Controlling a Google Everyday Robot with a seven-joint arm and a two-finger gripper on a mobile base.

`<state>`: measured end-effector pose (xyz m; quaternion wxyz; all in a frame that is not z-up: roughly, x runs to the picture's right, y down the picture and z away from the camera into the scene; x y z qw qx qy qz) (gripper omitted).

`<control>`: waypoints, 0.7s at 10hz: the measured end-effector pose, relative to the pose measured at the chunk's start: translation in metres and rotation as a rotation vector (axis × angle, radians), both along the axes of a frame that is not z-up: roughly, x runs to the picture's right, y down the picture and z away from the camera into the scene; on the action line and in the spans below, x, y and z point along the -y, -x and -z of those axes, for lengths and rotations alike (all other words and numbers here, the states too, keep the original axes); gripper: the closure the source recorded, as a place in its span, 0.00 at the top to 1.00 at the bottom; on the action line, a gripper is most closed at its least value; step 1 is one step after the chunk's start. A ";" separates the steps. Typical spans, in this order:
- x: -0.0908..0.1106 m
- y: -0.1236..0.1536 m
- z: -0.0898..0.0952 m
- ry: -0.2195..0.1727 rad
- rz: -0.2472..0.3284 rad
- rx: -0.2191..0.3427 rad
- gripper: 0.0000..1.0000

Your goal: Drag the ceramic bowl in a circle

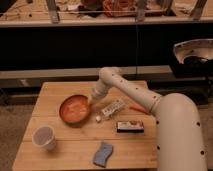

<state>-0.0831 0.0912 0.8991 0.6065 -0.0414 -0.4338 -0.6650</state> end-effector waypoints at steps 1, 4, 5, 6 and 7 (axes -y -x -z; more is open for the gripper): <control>0.004 -0.003 -0.002 -0.001 -0.003 -0.007 0.03; 0.001 -0.040 0.000 0.013 -0.044 -0.065 0.03; -0.002 -0.052 0.003 0.018 -0.060 -0.085 0.03; -0.011 -0.075 0.009 0.029 -0.090 -0.121 0.03; -0.020 -0.090 0.017 0.034 -0.113 -0.145 0.03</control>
